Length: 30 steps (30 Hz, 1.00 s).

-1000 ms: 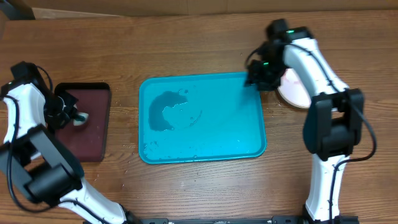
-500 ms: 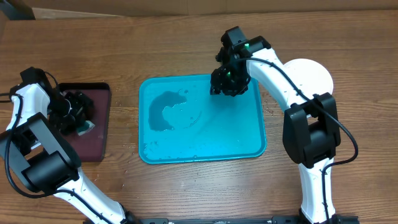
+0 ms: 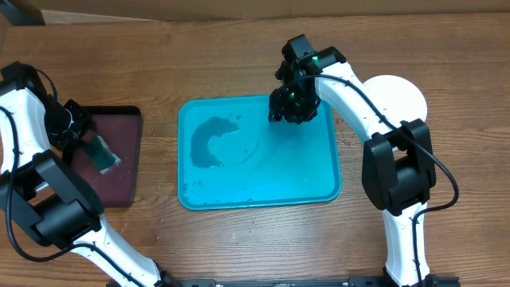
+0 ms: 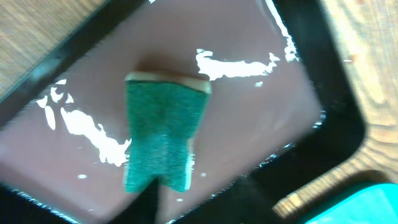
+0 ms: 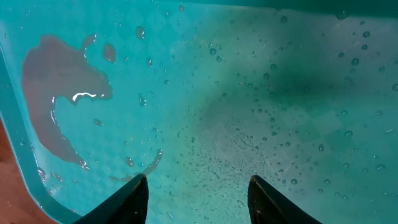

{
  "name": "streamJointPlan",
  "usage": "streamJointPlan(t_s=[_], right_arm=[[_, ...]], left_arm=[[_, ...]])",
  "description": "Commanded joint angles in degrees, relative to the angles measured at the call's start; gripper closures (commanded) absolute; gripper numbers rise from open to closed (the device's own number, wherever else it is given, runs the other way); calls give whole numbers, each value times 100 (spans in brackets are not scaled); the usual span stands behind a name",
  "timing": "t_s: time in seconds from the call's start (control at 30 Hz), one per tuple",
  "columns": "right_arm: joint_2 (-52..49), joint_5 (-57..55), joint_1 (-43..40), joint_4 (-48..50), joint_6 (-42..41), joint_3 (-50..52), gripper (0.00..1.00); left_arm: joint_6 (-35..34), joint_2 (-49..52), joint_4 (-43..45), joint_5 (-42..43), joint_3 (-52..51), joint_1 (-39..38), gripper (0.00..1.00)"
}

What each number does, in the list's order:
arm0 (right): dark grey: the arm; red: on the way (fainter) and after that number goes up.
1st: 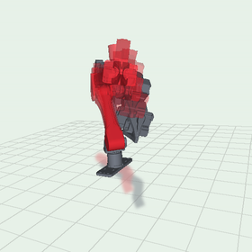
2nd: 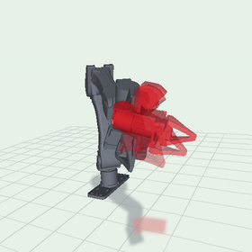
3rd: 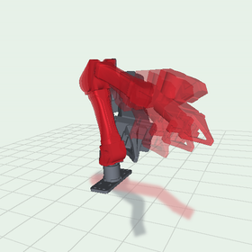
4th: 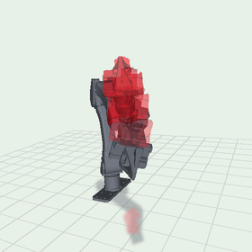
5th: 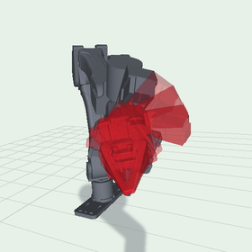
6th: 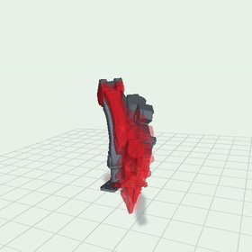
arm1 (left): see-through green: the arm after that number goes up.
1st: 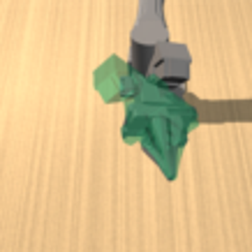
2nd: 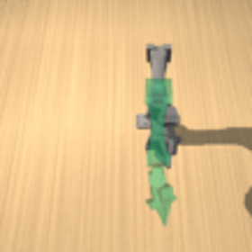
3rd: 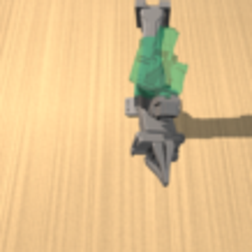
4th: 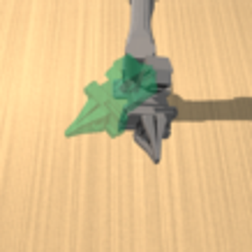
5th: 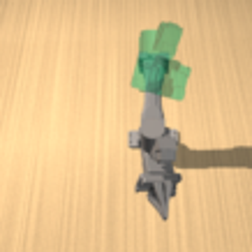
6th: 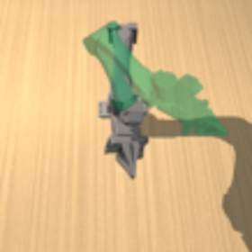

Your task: Clean dirty plates on tray and stack at the side

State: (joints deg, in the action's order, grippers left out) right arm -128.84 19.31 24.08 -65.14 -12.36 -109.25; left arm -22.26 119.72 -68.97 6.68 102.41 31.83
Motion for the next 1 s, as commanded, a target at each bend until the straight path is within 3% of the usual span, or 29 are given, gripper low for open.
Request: streamJointPlan(t_s=[0.0,0.43,0.73,0.97], right_arm=[[269,31,2,39,17,55,47],[269,28,2,39,17,55,48],[269,26,2,-26,20,55,48],[269,28,2,-20,20,55,48]], left_arm=[[39,160,26,-431,-186,-35,96],[-262,330,1121,-844,-1637,-35,96],[-256,315,208,-354,-503,-33,96],[-214,339,164,-1014,-168,-31,96]])
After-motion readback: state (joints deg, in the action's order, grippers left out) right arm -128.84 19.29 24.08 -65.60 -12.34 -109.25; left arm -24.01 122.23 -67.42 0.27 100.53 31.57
